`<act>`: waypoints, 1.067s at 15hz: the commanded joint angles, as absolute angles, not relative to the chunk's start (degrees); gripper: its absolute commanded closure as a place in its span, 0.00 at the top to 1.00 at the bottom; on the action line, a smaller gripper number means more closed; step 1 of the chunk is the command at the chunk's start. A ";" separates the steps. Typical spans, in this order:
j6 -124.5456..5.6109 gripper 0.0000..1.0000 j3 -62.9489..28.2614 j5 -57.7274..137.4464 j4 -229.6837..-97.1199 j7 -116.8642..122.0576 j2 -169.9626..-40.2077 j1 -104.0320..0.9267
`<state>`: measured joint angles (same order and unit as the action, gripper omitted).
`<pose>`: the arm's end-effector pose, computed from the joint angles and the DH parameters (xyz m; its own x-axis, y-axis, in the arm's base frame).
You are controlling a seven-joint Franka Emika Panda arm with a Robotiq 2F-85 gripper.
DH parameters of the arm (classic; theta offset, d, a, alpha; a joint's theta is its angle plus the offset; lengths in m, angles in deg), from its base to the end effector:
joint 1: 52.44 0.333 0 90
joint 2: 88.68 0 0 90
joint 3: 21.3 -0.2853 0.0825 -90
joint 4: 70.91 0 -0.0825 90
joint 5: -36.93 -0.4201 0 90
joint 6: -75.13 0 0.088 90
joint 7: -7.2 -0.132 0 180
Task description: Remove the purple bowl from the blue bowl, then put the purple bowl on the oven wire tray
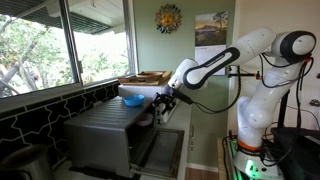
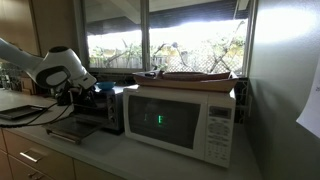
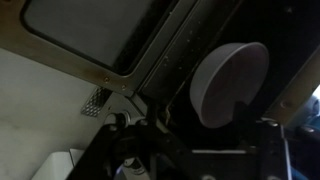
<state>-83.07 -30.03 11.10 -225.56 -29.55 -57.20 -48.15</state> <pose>0.4567 0.0856 0.3968 0.6361 -0.7317 0.2449 -0.5332 -0.6462 -0.5460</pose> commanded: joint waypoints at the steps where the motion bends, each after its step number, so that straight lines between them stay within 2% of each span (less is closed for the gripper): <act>1: -71.24 1.00 -26.60 15.45 -227.61 -21.24 -48.09 -47.68; 11: -42.25 1.00 -24.72 28.14 -219.64 -0.70 -34.61 -48.95; 16: -37.50 1.00 -22.98 32.05 -213.91 11.53 -30.91 -46.77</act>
